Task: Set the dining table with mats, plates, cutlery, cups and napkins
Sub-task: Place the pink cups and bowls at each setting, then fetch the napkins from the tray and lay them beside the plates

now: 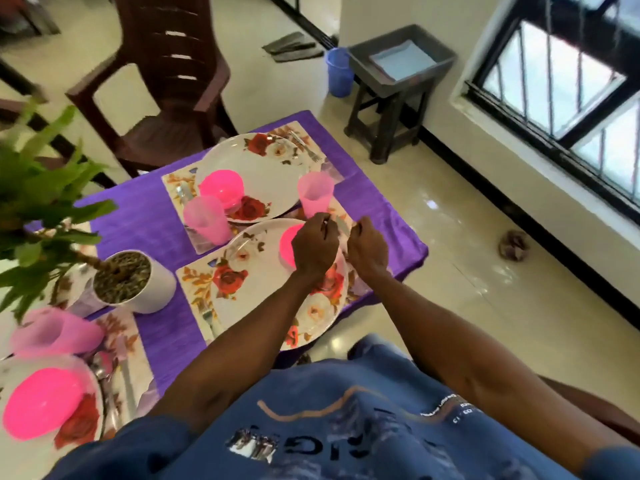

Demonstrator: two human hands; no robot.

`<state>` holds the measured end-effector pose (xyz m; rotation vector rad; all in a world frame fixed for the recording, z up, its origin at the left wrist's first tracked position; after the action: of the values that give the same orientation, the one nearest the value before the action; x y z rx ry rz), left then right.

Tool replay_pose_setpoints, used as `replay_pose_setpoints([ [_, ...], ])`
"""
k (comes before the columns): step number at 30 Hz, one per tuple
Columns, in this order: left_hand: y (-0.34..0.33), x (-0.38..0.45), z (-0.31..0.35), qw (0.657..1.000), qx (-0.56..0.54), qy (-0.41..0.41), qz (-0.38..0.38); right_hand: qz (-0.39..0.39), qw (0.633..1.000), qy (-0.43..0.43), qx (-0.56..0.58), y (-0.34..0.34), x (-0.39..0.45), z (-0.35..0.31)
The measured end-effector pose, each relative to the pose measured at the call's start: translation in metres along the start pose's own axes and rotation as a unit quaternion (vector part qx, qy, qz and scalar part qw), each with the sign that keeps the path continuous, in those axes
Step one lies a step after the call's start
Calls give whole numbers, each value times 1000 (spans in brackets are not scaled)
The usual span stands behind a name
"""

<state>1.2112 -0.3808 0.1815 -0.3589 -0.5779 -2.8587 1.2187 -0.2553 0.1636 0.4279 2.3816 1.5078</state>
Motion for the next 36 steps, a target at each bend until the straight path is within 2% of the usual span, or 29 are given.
replay_pose_setpoints([
  [6, -75, 5, 16, 995, -27, 29, -93, 48, 997, -53, -32, 36, 28, 60],
  [14, -193, 31, 38, 988, -11, 75, -131, 84, 993, -86, 15, 57, 127, 136],
  [17, -255, 49, 40, 988, 29, 83, -127, 63, 995, -73, 15, 64, 173, 173],
  [20, -327, 60, 50, 979, 76, 124, -144, 27, 996, -82, 1, 84, 219, 229],
  [24, -405, 52, 64, 955, 140, 164, -204, -35, 994, -102, -29, 109, 253, 295],
  [30, -491, 53, 73, 901, 251, 96, -340, -110, 987, -81, -81, 130, 300, 356],
  [36, -538, 102, 73, 906, 261, 123, -310, -118, 983, -69, -121, 139, 361, 371],
])
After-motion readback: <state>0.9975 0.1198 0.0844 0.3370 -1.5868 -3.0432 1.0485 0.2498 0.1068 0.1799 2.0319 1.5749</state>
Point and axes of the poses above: each hand's wrist, its own x-axis towards the middle knuckle, its own y-axis out of the back of the hand, z = x × y, the point moved 3 cm from there along x, towards the middle knuckle, and after that the axes turned 12 degrees about -x, right-handed, at the moved point
